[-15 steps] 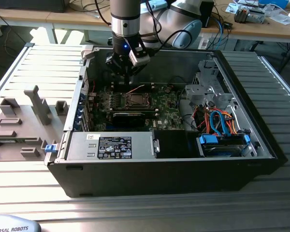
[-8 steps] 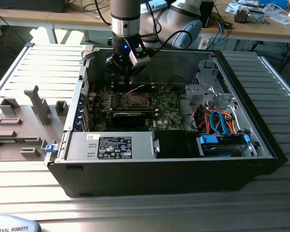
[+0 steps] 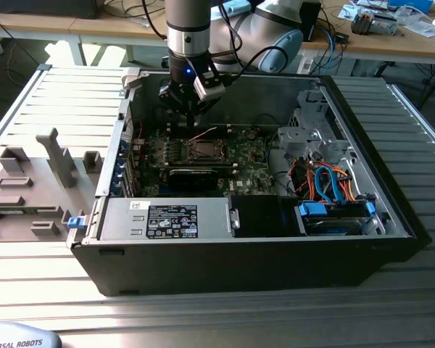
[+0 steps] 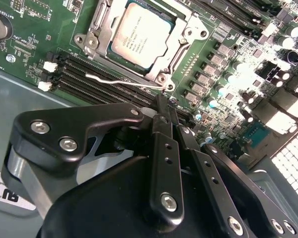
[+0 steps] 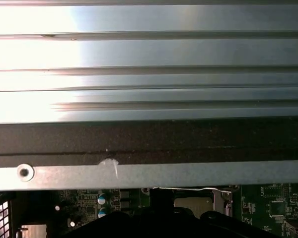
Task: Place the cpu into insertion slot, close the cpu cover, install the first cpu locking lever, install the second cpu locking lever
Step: 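Install the first cpu locking lever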
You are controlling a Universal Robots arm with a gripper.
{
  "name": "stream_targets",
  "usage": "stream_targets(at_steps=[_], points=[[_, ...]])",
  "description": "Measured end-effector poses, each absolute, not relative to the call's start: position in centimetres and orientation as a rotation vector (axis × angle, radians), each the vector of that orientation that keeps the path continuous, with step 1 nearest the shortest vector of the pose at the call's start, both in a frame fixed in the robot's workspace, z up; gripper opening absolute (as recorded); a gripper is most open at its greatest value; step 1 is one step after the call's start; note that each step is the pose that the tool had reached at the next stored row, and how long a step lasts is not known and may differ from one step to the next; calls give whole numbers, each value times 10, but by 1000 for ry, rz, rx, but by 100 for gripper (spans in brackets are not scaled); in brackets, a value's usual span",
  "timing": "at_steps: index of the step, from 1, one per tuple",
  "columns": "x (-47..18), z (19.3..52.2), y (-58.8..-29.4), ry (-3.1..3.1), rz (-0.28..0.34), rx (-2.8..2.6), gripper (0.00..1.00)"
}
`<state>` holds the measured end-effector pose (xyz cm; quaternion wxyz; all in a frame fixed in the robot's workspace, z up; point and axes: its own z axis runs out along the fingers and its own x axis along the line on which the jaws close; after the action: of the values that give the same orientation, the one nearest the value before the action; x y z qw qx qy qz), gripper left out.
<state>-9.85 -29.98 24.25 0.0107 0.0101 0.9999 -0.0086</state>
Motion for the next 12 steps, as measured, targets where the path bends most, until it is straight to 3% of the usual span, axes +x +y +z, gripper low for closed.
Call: stream_targets(at_steps=[12], points=[[-98, 240, -300, 3120, -27, 31, 11]])
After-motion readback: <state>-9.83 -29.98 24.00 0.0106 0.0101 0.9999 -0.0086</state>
